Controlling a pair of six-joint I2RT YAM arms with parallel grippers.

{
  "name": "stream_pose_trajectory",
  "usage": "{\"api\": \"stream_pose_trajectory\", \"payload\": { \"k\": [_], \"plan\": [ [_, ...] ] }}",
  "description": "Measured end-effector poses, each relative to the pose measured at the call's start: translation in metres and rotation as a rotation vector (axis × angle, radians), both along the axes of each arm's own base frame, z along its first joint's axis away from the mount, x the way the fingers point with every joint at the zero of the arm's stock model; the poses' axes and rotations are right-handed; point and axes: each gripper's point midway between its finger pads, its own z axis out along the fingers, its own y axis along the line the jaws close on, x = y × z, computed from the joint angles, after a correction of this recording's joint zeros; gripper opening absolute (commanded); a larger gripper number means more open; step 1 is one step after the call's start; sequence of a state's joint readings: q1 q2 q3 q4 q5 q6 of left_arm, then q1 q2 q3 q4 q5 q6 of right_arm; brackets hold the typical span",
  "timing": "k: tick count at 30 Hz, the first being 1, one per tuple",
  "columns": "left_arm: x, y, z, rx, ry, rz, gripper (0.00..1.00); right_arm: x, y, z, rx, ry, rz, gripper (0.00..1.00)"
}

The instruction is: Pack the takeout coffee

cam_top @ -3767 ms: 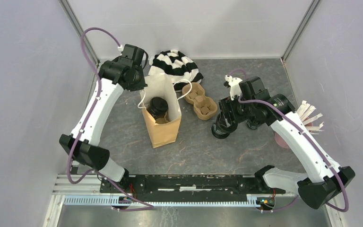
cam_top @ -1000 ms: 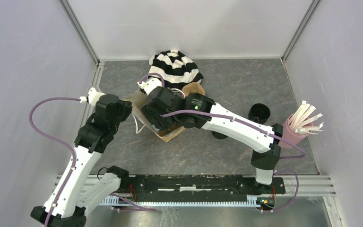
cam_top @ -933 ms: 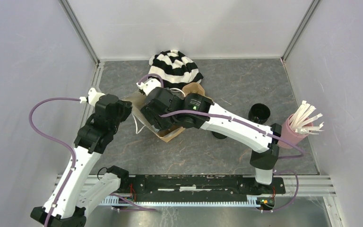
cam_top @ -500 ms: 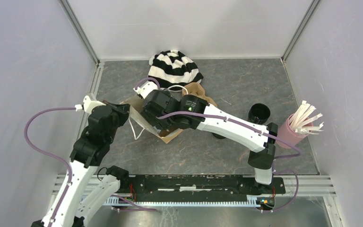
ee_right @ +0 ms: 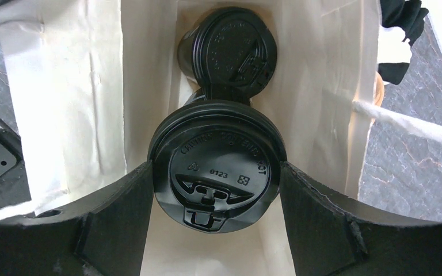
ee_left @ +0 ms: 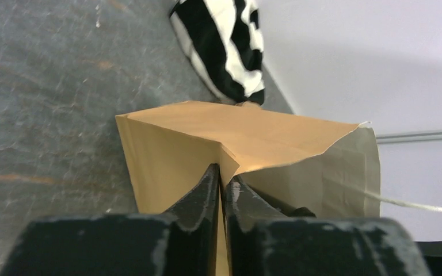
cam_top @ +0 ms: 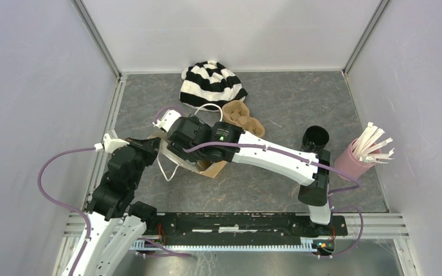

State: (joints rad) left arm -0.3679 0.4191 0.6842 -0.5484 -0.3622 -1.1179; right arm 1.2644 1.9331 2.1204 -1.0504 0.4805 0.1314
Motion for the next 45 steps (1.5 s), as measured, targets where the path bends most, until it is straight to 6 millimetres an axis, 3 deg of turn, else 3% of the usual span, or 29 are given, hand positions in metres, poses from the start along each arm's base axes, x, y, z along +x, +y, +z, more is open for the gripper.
{"api": "stream_pose_trajectory", "payload": {
  "k": [4, 7, 12, 16, 18, 20, 27, 31, 36, 42, 45],
  "plan": [
    [-0.008, -0.006, -0.004, 0.019, 0.083, -0.044, 0.55, 0.0, 0.001, -0.011, -0.022, 0.005, 0.016, 0.57],
    [-0.016, -0.009, 0.01, 0.035, 0.096, -0.085, 0.73, -0.001, 0.002, -0.022, -0.039, 0.013, 0.027, 0.57],
    [-0.036, 0.0, 0.068, 0.113, 0.064, -0.117, 0.85, -0.004, 0.004, -0.039, -0.053, 0.035, 0.046, 0.57],
    [-0.039, 0.011, 0.114, 0.223, 0.035, -0.112, 0.93, -0.007, 0.005, -0.044, -0.053, 0.048, 0.06, 0.57],
    [-0.03, 0.011, 0.126, 0.293, 0.056, -0.122, 0.95, -0.007, 0.006, -0.044, -0.048, 0.05, 0.064, 0.57],
    [-0.015, 0.008, 0.125, 0.357, 0.101, -0.138, 0.95, -0.007, 0.006, -0.041, -0.039, 0.05, 0.066, 0.57],
    [0.025, -0.011, 0.088, 0.458, 0.259, -0.229, 0.93, -0.008, -0.011, -0.045, -0.071, 0.07, 0.055, 0.57],
    [0.026, -0.013, 0.081, 0.453, 0.277, -0.25, 0.82, -0.007, -0.014, -0.05, -0.083, 0.074, 0.06, 0.57],
    [0.022, -0.009, 0.071, 0.459, 0.317, -0.269, 0.74, -0.007, -0.015, -0.039, -0.042, 0.059, 0.064, 0.57],
    [0.008, -0.002, 0.073, 0.472, 0.312, -0.268, 0.77, -0.007, -0.025, -0.028, -0.008, 0.048, 0.064, 0.57],
    [0.005, -0.011, 0.071, 0.478, 0.308, -0.336, 0.78, -0.009, -0.028, -0.03, -0.004, 0.05, 0.087, 0.57]
  ]
}}
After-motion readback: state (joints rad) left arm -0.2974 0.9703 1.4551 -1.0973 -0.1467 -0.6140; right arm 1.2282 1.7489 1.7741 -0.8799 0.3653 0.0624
